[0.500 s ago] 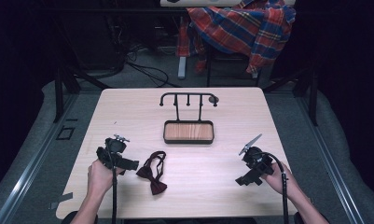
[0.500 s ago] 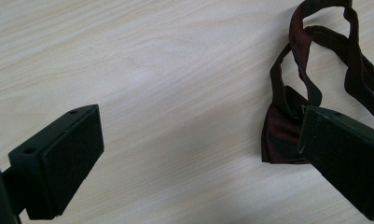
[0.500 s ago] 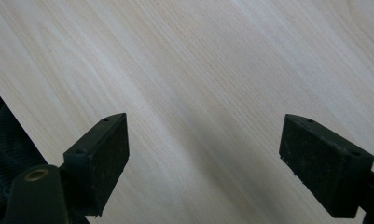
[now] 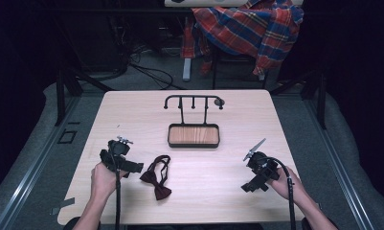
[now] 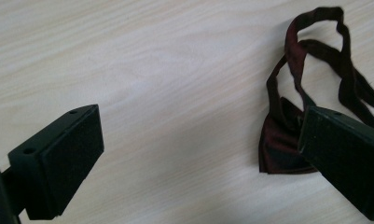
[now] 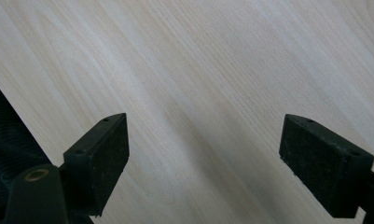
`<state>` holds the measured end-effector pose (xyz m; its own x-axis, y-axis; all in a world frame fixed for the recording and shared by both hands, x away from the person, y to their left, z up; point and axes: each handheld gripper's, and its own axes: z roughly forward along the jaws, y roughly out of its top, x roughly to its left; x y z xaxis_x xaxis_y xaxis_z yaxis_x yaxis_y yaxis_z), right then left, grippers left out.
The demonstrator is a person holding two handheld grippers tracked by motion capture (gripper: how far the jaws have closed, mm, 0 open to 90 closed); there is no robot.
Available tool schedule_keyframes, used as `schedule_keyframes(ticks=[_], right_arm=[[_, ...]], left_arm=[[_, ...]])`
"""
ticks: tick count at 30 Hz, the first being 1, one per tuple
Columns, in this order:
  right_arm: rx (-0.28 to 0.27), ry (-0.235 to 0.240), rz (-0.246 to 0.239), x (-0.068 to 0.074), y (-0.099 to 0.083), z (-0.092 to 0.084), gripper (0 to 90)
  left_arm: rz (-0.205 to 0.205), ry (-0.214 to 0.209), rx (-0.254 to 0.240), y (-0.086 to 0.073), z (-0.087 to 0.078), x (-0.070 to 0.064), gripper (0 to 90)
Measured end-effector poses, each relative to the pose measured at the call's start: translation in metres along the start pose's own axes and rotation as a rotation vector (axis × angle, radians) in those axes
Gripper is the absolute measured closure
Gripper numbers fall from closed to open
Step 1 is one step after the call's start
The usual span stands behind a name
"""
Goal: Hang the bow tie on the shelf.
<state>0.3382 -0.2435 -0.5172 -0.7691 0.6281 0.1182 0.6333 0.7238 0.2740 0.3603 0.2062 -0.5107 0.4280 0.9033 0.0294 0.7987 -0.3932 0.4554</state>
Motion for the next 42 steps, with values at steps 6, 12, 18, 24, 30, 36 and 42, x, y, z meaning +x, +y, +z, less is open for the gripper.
schedule_keyframes(ticks=[6, 12, 18, 24, 30, 36, 42], right_arm=[[0.000, 0.008, -0.004, 0.001, 0.001, 0.003, 15.8], [-0.002, 0.010, -0.008, 0.001, 0.003, 0.003, 15.8], [0.013, 0.002, -0.010, 0.000, 0.002, 0.003, 15.8], [-0.002, 0.005, 0.004, 0.002, 0.002, 0.005, 15.8], [0.012, 0.006, -0.011, 0.002, 0.002, 0.005, 15.8], [0.027, 0.006, -0.023, 0.001, 0.003, 0.005, 15.8], [0.024, 0.007, -0.017, 0.002, 0.002, 0.005, 15.8]], left_arm=[[0.010, -0.008, 0.001, 0.004, 0.004, -0.005, 0.3], [0.029, -0.016, -0.005, 0.007, 0.006, -0.009, 0.3], [0.052, -0.023, 0.004, 0.014, 0.012, -0.016, 0.5], [0.069, -0.025, 0.010, 0.020, 0.019, -0.020, 0.3], [0.090, -0.021, 0.001, 0.027, 0.025, -0.029, 3.2], [0.112, -0.019, 0.024, 0.032, 0.033, -0.035, 4.4], [0.154, -0.046, 0.010, 0.037, 0.036, -0.044, 18.8]])
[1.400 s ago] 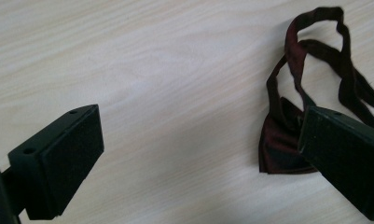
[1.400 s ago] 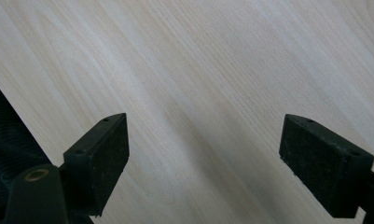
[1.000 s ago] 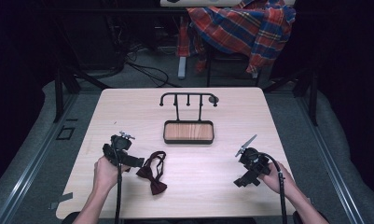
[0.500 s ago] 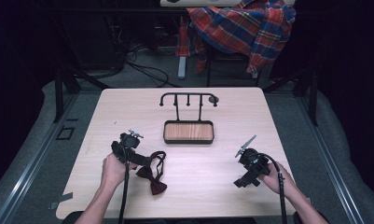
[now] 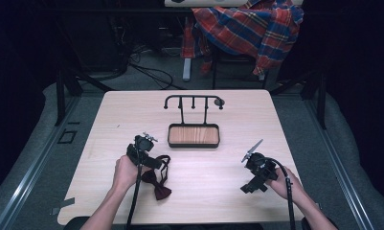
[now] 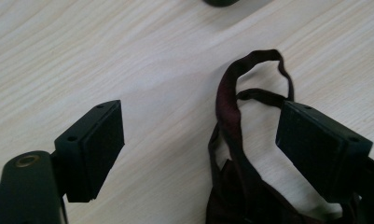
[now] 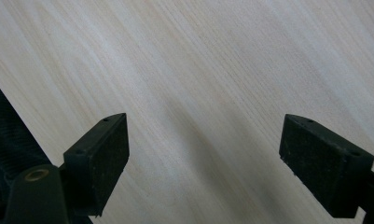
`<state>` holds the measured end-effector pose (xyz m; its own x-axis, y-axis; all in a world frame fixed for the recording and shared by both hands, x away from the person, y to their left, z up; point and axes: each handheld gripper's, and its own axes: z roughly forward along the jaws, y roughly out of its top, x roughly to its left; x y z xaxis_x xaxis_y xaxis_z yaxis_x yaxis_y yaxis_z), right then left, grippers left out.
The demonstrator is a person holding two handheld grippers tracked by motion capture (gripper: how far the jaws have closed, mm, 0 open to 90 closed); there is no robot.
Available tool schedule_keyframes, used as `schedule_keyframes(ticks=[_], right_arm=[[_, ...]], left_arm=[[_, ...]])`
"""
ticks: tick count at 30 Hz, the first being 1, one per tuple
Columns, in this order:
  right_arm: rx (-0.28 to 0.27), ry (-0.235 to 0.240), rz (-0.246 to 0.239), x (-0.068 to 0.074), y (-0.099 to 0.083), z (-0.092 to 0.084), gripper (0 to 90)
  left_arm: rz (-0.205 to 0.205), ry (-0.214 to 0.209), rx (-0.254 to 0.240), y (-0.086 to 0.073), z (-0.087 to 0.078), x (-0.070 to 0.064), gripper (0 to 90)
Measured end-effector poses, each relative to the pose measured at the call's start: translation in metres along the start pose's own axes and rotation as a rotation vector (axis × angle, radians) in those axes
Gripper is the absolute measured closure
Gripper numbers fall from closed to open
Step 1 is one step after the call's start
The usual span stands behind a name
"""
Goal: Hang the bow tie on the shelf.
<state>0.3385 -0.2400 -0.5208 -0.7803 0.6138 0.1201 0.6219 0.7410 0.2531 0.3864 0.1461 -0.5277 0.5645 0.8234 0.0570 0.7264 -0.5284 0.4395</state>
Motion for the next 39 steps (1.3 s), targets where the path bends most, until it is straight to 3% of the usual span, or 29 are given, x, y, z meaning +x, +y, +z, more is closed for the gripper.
schedule_keyframes(ticks=[2, 7, 21, 27, 39], right_arm=[[0.004, -0.004, -0.005, 0.000, 0.000, 0.000, 15.8], [0.004, 0.003, -0.006, 0.001, 0.000, 0.001, 15.8], [0.026, 0.000, -0.016, 0.001, 0.001, 0.002, 15.8], [0.026, 0.001, -0.019, 0.001, 0.001, 0.002, 15.8], [0.022, 0.014, -0.015, 0.002, 0.001, 0.003, 15.8]], left_arm=[[0.011, -0.002, 0.000, 0.001, 0.001, -0.002, 27.3], [0.015, -0.006, 0.014, 0.001, 0.002, -0.001, 38.9], [0.057, -0.055, 0.090, -0.001, 0.010, -0.003, 63.4], [0.080, -0.060, 0.110, 0.000, 0.012, -0.006, 71.4], [0.093, -0.047, 0.152, -0.001, 0.016, -0.007, 78.4]])
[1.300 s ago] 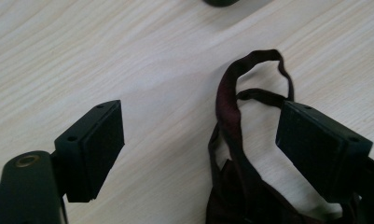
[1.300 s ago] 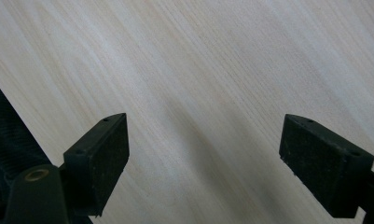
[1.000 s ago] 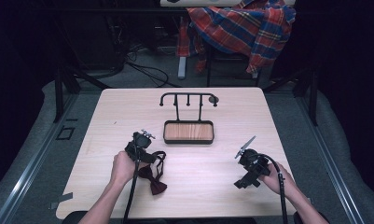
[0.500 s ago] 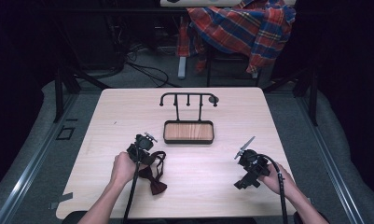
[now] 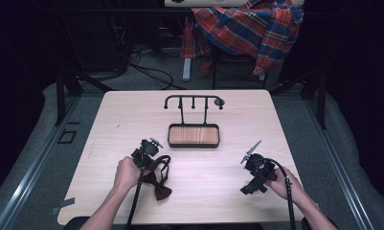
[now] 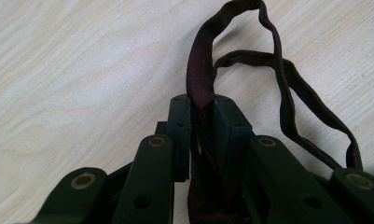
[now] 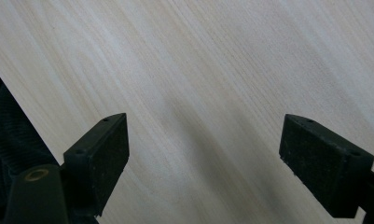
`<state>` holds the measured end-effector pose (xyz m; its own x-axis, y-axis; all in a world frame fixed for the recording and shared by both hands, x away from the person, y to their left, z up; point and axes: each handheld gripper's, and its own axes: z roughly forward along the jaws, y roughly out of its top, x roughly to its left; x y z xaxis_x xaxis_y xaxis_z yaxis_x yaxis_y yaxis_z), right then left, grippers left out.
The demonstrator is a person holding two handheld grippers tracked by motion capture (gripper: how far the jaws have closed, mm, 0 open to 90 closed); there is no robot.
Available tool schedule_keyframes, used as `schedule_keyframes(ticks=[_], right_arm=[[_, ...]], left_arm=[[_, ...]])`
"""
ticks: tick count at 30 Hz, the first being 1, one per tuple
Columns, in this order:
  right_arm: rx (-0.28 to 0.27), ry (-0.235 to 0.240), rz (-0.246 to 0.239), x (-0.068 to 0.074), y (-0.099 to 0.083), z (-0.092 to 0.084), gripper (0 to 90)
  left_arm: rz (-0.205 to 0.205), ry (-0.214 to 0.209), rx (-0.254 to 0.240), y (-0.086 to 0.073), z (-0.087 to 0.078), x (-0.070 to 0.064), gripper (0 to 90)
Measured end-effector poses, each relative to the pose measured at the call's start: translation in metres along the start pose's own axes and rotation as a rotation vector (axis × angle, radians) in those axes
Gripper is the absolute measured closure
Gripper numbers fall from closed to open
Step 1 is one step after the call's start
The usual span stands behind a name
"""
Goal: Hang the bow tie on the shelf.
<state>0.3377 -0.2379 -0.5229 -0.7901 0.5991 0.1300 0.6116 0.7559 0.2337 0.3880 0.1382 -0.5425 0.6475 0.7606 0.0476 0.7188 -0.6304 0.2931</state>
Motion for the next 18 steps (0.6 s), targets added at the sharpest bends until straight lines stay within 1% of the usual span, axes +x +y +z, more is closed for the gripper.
schedule_keyframes(ticks=[1, 5, 6, 9, 12, 18], right_arm=[[0.000, 0.000, 0.000, 0.0000, 0.0000, 0.0001, 15.8], [0.000, 0.000, -0.001, 0.0000, -0.0003, -0.0003, 15.8], [0.003, -0.007, -0.003, -0.0002, -0.0003, -0.0002, 15.8], [0.001, -0.001, -0.001, 0.0000, -0.0002, 0.0002, 15.8], [0.001, -0.002, -0.001, -0.0001, -0.0004, 0.0003, 15.8], [0.004, -0.005, 0.000, -0.0001, -0.0003, 0.0003, 15.8]], left_arm=[[0.005, 0.002, 0.004, 0.0001, -0.0001, 0.0000, 79.0], [0.000, 0.005, 0.005, 0.0000, 0.0001, -0.0009, 82.1], [0.004, 0.007, 0.009, 0.0001, 0.0001, -0.0007, 82.1], [0.006, 0.008, 0.012, 0.0002, 0.0002, -0.0007, 81.5], [0.004, 0.016, 0.017, 0.0005, 0.0013, -0.0009, 78.2], [0.016, 0.033, 0.035, 0.0001, 0.0034, -0.0023, 79.8]])
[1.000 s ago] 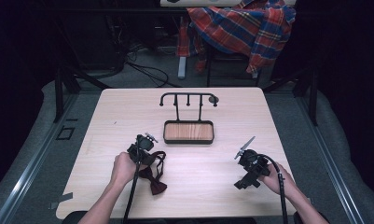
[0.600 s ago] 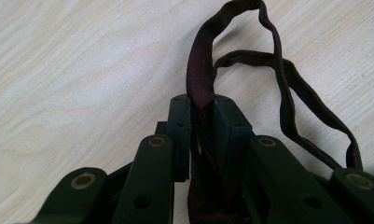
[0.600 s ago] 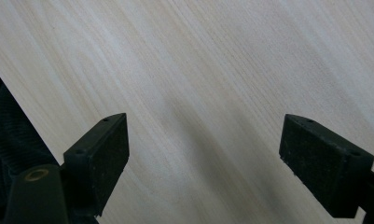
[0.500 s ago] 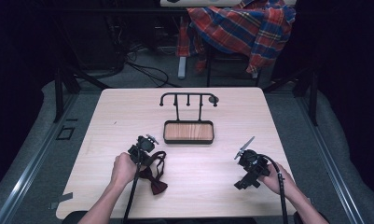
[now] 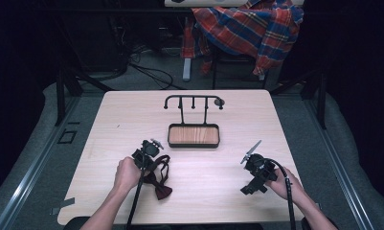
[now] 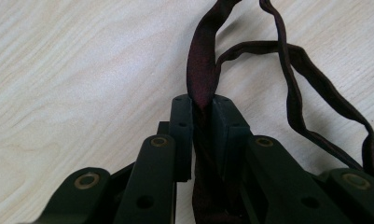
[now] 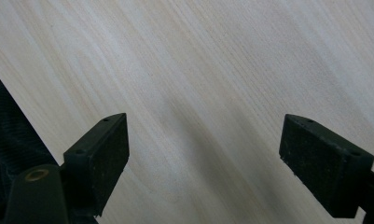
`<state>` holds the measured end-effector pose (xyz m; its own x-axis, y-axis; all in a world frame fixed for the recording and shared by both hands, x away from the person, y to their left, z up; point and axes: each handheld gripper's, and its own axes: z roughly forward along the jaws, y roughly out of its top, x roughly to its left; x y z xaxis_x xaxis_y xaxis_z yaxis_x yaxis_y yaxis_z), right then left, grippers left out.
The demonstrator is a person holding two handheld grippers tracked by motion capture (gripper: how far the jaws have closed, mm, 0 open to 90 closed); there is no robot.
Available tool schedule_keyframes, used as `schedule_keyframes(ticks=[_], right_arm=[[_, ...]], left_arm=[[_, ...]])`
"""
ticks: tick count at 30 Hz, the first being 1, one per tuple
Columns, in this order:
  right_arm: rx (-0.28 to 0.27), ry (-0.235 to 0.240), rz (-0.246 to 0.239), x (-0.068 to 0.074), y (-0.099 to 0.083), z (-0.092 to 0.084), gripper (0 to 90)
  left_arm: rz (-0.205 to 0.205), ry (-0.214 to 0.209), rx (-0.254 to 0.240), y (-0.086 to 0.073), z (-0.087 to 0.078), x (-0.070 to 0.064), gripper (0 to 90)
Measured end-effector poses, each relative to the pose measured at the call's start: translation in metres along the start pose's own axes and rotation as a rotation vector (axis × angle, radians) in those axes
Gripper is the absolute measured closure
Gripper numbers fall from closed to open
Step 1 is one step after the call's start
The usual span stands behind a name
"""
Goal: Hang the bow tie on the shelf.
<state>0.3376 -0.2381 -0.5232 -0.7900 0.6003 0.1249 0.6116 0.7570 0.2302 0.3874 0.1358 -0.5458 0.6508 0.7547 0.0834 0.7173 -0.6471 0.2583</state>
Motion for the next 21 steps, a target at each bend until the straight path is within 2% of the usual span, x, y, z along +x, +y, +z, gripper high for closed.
schedule_keyframes(ticks=[6, 9, 10, 16, 21], right_arm=[[-0.011, -0.002, 0.006, 0.000, -0.001, 0.000, 15.8], [0.003, -0.014, -0.005, -0.001, -0.001, -0.002, 15.8], [-0.006, -0.004, 0.001, -0.001, -0.001, -0.001, 15.8], [0.005, -0.014, -0.006, -0.001, -0.001, -0.002, 15.8], [-0.007, -0.007, 0.005, -0.001, -0.002, -0.002, 15.8]], left_arm=[[0.004, -0.002, 0.003, -0.001, 0.000, 0.001, 83.4], [0.006, -0.004, 0.003, -0.001, 0.000, 0.000, 85.5], [0.005, -0.006, 0.003, -0.001, 0.000, 0.000, 86.1], [0.000, -0.005, -0.021, -0.001, -0.005, 0.000, 87.1], [-0.009, 0.004, -0.070, -0.003, -0.013, 0.001, 87.6]])
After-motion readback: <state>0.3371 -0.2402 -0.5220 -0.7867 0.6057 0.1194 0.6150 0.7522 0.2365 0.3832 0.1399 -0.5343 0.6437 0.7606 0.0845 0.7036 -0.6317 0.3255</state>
